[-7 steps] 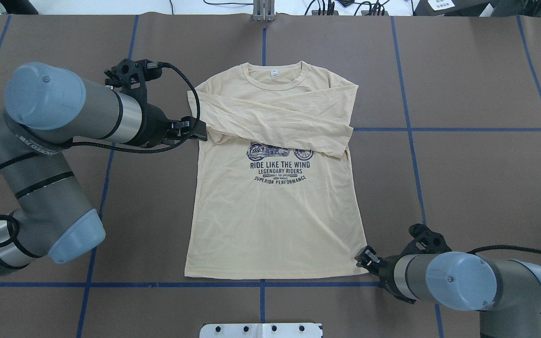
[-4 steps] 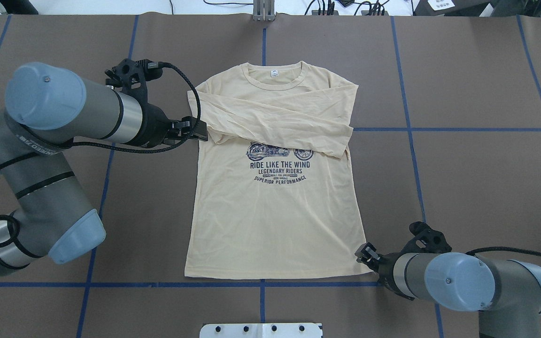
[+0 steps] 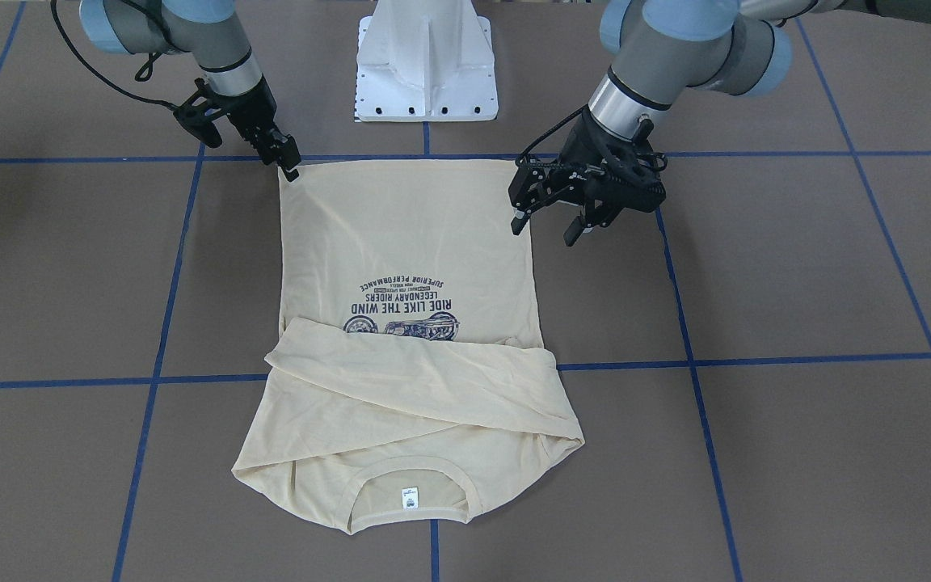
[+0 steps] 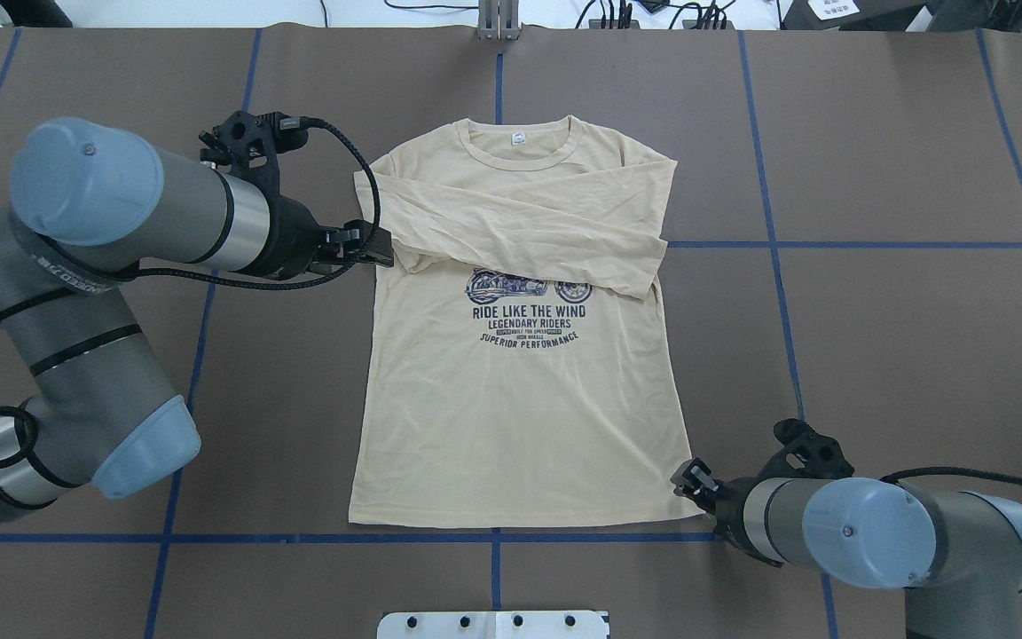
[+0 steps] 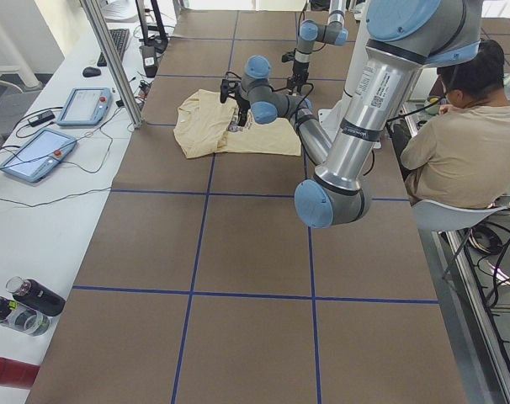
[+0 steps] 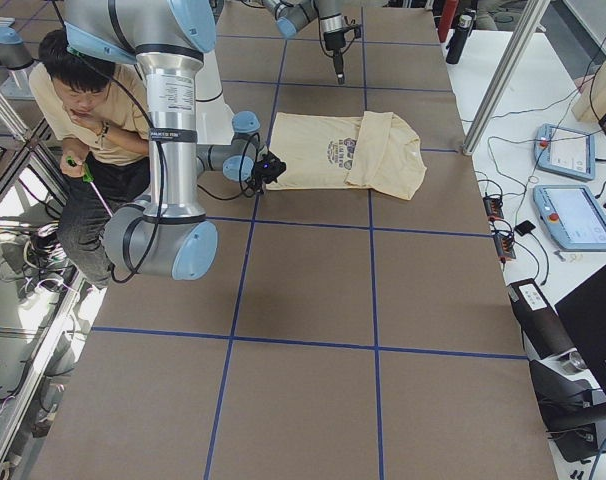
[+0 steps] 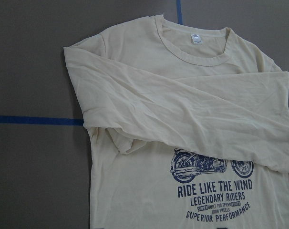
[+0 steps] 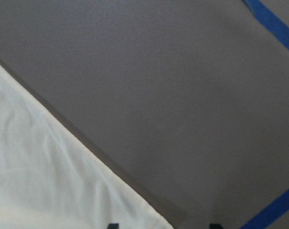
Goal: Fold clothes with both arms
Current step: 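Grasp the near hem corner with the right gripper and hold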
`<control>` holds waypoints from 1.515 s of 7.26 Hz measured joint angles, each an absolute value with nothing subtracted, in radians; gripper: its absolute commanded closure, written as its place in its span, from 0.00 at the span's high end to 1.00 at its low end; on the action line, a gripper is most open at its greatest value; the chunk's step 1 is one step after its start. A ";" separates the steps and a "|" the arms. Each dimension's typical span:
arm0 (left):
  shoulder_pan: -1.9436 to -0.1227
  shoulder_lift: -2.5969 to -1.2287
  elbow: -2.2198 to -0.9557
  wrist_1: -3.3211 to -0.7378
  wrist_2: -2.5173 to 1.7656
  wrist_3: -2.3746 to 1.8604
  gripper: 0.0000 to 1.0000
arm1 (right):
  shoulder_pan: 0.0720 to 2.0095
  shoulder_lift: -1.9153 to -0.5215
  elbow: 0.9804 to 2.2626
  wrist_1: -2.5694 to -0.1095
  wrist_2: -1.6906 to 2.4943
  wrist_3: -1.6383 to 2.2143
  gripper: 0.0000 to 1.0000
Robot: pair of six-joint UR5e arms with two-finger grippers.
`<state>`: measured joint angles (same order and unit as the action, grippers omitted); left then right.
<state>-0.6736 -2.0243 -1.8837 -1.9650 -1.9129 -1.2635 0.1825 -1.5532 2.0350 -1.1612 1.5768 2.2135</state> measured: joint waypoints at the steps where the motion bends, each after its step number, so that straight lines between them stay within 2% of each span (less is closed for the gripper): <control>1: -0.674 -2.024 -1.884 -1.965 -1.913 -1.263 0.83 | 0.181 -1.551 2.035 -1.161 1.577 2.214 0.70; 2: -0.675 -2.024 -1.884 -1.965 -1.913 -1.263 0.83 | 0.181 -1.550 2.036 -1.161 1.577 2.214 0.70; 4: -0.674 -2.023 -1.884 -1.965 -1.913 -1.263 0.83 | 0.180 -1.549 2.035 -1.161 1.577 2.214 0.55; 5: -0.674 -2.023 -1.884 -1.965 -1.913 -1.262 0.83 | 0.181 -1.550 2.035 -1.161 1.577 2.214 0.33; 6: -0.675 -2.023 -1.884 -1.965 -1.913 -1.262 0.83 | 0.181 -1.550 2.034 -1.161 1.577 2.214 0.04; 7: -0.675 -2.023 -1.884 -1.965 -1.913 -1.263 0.83 | 0.182 -1.550 2.034 -1.161 1.577 2.218 0.00; 11: -0.675 -2.021 -1.886 -1.965 -1.913 -1.264 0.83 | 0.185 -1.551 2.044 -1.161 1.582 2.236 0.00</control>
